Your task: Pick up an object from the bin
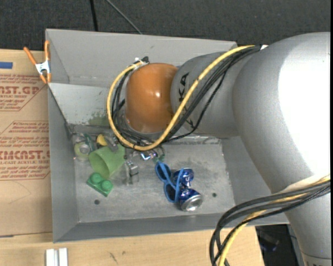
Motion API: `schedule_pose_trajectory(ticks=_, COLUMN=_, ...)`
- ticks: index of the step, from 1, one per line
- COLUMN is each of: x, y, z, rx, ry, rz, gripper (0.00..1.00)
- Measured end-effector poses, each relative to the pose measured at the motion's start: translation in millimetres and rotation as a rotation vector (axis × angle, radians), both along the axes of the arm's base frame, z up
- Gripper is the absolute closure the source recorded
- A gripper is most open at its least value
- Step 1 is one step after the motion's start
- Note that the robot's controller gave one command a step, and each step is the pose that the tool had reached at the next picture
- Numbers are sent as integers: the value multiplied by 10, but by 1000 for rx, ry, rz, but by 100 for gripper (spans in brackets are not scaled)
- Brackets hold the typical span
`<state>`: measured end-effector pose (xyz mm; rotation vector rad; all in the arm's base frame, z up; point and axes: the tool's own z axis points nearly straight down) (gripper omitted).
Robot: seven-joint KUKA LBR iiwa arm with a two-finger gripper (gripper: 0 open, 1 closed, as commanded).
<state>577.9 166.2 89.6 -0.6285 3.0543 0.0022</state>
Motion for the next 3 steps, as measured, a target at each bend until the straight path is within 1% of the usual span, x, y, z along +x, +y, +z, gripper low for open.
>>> schedule_pose_trajectory(ticks=1, x=-66, y=275, z=-179, rx=3, ry=17, rz=-312, gripper=0)
schedule_pose_trajectory(ticks=2, x=-80, y=263, z=-195, rx=0, ry=22, rz=-312, gripper=100)
schedule_pose_trajectory(ticks=3, x=-218, y=513, z=1482, rx=2, ry=13, rz=-254, gripper=100)
